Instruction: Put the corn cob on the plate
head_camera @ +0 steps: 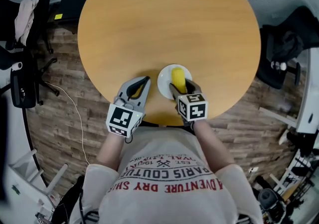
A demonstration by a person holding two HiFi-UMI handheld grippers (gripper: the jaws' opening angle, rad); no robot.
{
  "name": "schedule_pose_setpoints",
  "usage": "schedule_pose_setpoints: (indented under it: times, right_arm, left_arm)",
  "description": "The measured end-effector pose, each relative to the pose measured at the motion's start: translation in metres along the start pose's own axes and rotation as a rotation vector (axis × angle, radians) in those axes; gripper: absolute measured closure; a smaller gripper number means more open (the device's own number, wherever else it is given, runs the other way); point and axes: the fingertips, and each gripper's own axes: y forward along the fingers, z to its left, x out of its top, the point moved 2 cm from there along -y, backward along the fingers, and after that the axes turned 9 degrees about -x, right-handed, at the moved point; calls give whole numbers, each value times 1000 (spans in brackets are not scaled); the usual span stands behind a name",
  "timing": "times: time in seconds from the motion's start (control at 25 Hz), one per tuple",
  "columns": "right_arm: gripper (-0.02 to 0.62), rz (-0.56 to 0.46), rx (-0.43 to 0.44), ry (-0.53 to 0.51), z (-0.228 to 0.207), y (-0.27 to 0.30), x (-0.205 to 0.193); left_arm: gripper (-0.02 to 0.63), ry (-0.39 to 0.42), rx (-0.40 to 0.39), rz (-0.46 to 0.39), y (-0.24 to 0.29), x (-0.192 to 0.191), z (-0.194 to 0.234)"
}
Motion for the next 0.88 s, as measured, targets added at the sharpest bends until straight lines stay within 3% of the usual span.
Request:
schedule_pose_setpoints:
  times: [0.48,0.88]
  right_arm:
    - [330,43,-33,-25,1,16,-6]
    - [330,-37,-13,9,3,10,10]
  left_arm:
    - [574,-22,32,6,-6,-7,7]
    - [574,-15,37,6,-6,-6,6]
